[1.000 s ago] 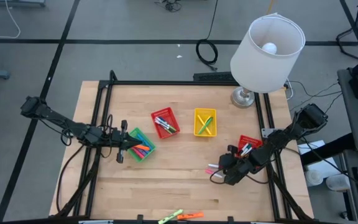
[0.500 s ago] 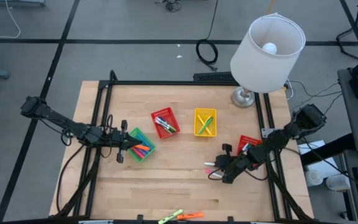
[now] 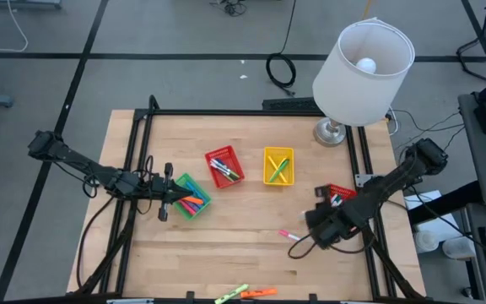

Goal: Pick & Place Markers
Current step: Put the small red highlighter pen into the right red bin

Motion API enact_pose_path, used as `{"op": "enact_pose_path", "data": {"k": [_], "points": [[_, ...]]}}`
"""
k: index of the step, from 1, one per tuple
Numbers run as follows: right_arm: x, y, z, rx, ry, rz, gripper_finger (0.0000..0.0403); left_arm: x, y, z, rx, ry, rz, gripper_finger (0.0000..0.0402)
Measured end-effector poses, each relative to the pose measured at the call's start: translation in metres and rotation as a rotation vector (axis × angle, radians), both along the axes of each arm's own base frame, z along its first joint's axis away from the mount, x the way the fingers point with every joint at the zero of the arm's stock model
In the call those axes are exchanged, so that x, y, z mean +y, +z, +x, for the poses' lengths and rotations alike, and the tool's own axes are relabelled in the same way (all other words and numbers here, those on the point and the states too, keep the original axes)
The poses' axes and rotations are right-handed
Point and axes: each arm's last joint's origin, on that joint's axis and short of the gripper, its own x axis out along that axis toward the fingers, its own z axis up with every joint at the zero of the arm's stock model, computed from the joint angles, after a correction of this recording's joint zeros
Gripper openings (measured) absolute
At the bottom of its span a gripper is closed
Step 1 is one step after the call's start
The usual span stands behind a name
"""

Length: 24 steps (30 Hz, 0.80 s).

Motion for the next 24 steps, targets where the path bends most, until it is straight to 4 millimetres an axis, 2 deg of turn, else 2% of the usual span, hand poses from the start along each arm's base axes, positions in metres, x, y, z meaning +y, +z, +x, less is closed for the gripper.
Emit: {"op": "enact_pose_path", "data": {"k": [5,10,19,24], "points": [[-0.006,0.017,-0.024,0.259,-0.068,-0.061,0.0028,0.000,0.000,0.000,0.000,0.000,0.000,0.0021],[-0.012,0.010,-0.038,0.440,-0.120,-0.050,0.0028,0.000,0.000,0.000,0.000,0.000,0.000,0.0021],[-0.015,-0.019,-0.045,0.519,-0.024,0.002,0.0030,0.000,0.000,0.000,0.000,0.000,0.001,0.0021],[-0.016,-0.026,-0.046,0.522,0.010,0.009,0.0031,0.000,0.000,0.000,-0.001,0.000,0.009,0.0021]]}}
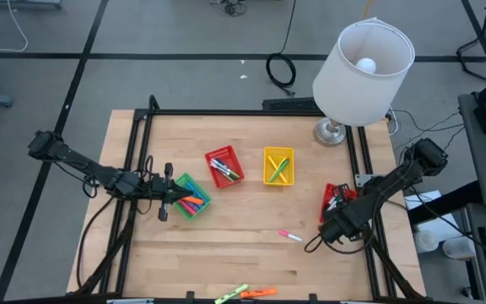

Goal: Pick & Place Markers
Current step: Put the small red highlighter pen into the right red bin, then put the large orange highlighter pen into the green bin

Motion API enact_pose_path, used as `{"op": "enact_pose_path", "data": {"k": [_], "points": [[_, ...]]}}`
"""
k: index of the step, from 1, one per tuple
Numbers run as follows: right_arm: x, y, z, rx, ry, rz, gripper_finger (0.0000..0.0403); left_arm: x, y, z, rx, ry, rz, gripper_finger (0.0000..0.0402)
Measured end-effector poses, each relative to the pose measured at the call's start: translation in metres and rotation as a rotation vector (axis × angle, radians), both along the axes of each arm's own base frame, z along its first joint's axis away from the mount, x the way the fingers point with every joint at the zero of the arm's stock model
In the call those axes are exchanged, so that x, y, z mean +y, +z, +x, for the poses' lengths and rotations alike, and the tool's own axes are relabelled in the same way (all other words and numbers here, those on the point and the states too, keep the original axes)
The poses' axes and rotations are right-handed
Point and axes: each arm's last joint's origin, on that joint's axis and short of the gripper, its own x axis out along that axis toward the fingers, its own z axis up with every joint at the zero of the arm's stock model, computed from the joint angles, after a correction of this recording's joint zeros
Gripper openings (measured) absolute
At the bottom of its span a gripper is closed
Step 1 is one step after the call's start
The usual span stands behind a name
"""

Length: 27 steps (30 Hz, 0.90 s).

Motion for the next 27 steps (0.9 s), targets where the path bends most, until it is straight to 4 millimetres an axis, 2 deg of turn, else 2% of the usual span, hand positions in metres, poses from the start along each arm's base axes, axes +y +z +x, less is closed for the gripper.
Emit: {"op": "enact_pose_path", "data": {"k": [7,17,22,27], "points": [[0.000,0.000,0.001,-0.008,-0.004,0.004,0.0058,0.000,0.000,0.000,0.000,0.000,-0.001,0.0021],[-0.006,0.009,-0.008,0.010,-0.146,-0.096,0.0114,0.000,0.000,0.000,0.000,0.000,-0.006,0.0021],[-0.006,0.036,-0.005,-0.111,-0.222,-0.123,0.0119,0.000,0.000,0.000,0.001,0.001,-0.013,0.0021],[0.005,0.075,0.008,-0.393,-0.214,-0.100,0.0111,0.000,0.000,0.000,0.002,0.003,-0.044,0.0021]]}}
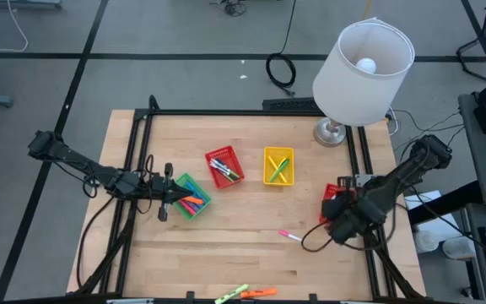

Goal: Pick & Place Markers
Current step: Put the large orange highlighter pen into the green bin

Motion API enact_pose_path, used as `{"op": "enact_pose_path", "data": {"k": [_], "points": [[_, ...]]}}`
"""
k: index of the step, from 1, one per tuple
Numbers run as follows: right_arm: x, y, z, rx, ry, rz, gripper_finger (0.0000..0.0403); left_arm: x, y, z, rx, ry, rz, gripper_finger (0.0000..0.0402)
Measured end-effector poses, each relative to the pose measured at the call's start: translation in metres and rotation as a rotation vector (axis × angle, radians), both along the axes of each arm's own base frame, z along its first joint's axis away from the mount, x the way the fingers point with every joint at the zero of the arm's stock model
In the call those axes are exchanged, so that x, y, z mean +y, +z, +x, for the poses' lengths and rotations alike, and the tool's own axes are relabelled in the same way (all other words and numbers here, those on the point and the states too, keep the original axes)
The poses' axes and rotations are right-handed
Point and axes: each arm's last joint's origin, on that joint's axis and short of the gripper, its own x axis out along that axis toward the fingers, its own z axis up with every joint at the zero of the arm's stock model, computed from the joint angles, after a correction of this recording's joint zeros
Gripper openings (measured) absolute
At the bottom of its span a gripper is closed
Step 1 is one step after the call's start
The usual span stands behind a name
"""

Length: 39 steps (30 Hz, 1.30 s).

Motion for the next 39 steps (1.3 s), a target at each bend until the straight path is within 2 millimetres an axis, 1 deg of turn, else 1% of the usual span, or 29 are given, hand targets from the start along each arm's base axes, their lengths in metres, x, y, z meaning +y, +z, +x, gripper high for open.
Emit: {"op": "enact_pose_path", "data": {"k": [4,6,7,9,14,17,20,25,29,31,34,39], "points": [[0.021,0.022,0.022,-0.248,0.115,0.076,0.0101,0.000,0.000,0.000,0.000,0.000,0.005,0.0021],[0.033,0.025,0.034,-0.350,0.196,0.108,0.0097,0.000,0.000,0.000,0.000,0.000,0.005,0.0021],[0.039,0.024,0.040,-0.385,0.230,0.116,0.0096,0.000,0.000,0.000,0.000,0.000,0.003,0.0021],[0.051,0.016,0.054,-0.415,0.277,0.123,0.0096,0.000,0.000,0.000,0.000,0.001,-0.011,0.0021],[0.079,-0.017,0.087,-0.450,0.348,0.142,0.0104,0.002,0.002,0.000,-0.025,0.076,-0.026,0.0021],[0.098,-0.033,0.105,-0.501,0.394,0.244,0.0116,0.003,0.002,0.000,-0.020,0.096,-0.019,0.0021],[0.113,-0.048,0.120,-0.544,0.421,0.345,0.0133,0.003,0.001,0.000,-0.012,0.096,-0.014,0.0021],[0.128,-0.075,0.136,-0.518,0.423,0.477,0.0167,0.003,-0.001,0.000,0.003,0.096,-0.009,0.0021],[0.138,-0.087,0.143,-0.520,0.452,0.576,0.0193,0.003,-0.001,0.000,0.005,0.096,-0.008,0.0021],[0.141,-0.091,0.146,-0.525,0.461,0.610,0.0202,0.003,-0.001,0.000,0.007,0.096,-0.008,0.0021],[0.144,-0.091,0.148,-0.534,0.455,0.679,0.0213,0.003,-0.003,0.000,0.030,0.097,0.001,0.0021],[0.145,-0.090,0.149,-0.538,0.412,0.708,0.0215,0.003,-0.004,0.000,0.039,0.097,0.003,0.0021]]}}
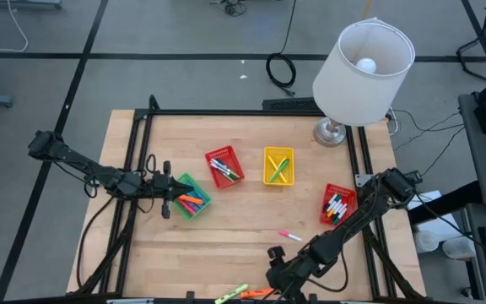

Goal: Pick & Place Markers
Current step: Put the large orange highlighter pen into the green bin

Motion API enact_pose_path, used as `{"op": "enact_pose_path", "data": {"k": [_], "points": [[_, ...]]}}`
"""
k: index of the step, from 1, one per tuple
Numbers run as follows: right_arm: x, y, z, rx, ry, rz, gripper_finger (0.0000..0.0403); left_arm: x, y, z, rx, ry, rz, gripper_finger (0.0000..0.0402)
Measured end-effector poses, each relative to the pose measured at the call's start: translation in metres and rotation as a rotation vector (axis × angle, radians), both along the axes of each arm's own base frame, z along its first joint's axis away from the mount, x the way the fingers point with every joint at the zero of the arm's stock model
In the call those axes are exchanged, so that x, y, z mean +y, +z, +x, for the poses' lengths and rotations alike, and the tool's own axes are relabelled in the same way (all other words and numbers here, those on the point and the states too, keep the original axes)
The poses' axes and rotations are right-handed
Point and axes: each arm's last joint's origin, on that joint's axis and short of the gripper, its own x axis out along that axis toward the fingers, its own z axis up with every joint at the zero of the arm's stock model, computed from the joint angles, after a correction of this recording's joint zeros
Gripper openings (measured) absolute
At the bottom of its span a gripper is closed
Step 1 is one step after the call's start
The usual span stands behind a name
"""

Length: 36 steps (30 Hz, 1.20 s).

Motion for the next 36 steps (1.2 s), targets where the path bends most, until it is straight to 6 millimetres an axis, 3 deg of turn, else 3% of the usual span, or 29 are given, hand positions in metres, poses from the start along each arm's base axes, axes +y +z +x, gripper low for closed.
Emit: {"op": "enact_pose_path", "data": {"k": [9,18,27,36], "points": [[0.001,-0.008,-0.003,0.016,-0.050,0.048,0.0213,0.000,0.000,0.000,0.000,0.002,-0.016,0.0021],[0.024,-0.036,0.004,-0.013,-0.133,0.136,0.0210,0.000,-0.001,0.000,0.011,-0.002,0.019,0.0021],[0.034,-0.062,0.006,0.038,-0.227,0.000,0.0210,0.000,-0.001,0.000,0.017,-0.008,0.066,0.0021],[0.024,-0.076,0.001,0.063,-0.319,-0.163,0.0201,0.000,-0.001,0.000,0.018,-0.012,0.097,0.0021]]}}
